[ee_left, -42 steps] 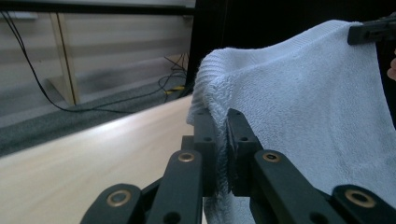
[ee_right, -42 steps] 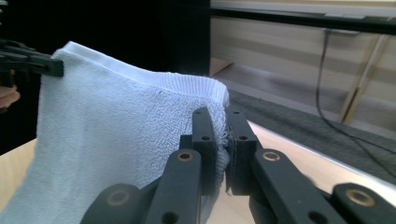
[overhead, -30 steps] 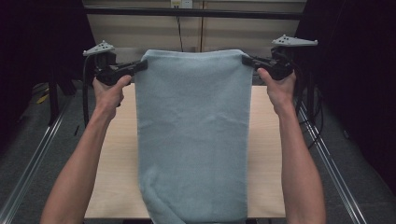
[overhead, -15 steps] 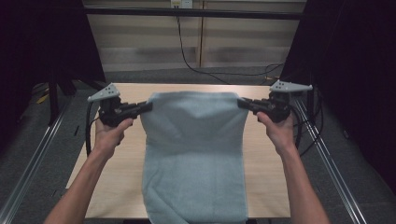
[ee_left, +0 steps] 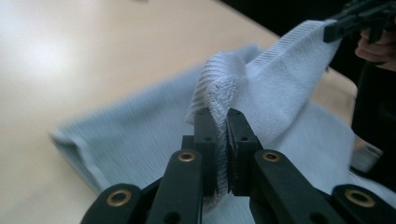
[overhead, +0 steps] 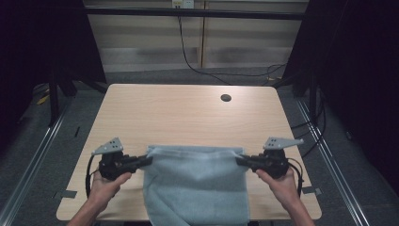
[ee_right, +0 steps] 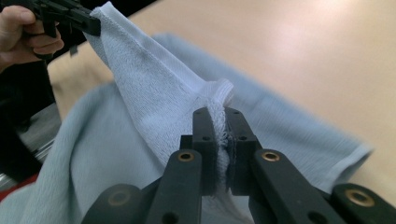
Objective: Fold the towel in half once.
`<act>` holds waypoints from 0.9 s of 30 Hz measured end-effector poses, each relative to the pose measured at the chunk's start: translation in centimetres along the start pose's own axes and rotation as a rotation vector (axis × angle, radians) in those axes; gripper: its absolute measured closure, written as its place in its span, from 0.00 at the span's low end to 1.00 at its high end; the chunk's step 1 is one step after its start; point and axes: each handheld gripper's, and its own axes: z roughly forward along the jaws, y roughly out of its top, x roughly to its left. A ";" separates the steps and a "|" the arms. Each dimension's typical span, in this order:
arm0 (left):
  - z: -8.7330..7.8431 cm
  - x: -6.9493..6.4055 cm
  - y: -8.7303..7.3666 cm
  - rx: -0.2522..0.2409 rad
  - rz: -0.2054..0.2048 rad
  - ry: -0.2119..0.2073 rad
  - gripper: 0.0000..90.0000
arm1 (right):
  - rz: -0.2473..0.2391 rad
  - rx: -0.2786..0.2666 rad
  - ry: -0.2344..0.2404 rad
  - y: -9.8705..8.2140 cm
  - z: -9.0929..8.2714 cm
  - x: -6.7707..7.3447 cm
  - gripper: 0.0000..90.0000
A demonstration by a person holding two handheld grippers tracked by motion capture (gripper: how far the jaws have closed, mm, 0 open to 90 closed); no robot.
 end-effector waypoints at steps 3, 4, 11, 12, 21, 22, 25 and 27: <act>1.1 0.3 -2.3 0.070 -0.007 -0.011 0.94 | 0.043 0.099 0.029 -3.6 1.9 0.2 0.94; 1.5 0.5 -2.9 0.098 -0.017 -0.001 0.94 | 0.043 0.099 0.029 -3.6 1.9 0.2 0.94; 3.3 1.6 -3.9 0.188 0.003 0.051 0.94 | 0.087 0.215 0.021 -6.5 3.7 -0.4 0.94; 3.5 1.8 -3.7 0.192 0.014 0.071 0.94 | 0.064 0.227 0.015 -6.2 4.3 -0.6 0.94; 4.4 5.6 -1.7 0.171 -0.010 0.179 0.95 | 0.051 0.228 -0.038 -3.3 7.6 -2.9 0.94; 4.8 6.8 -1.0 0.167 -0.019 0.197 0.95 | 0.055 0.223 -0.041 -3.0 8.1 -3.3 0.94; 5.5 8.5 0.0 0.147 -0.048 0.225 0.95 | 0.065 0.215 -0.060 -2.0 9.2 -4.3 0.94; 5.9 9.6 0.5 0.133 -0.070 0.240 0.95 | 0.069 0.210 -0.073 -1.4 9.9 -4.8 0.94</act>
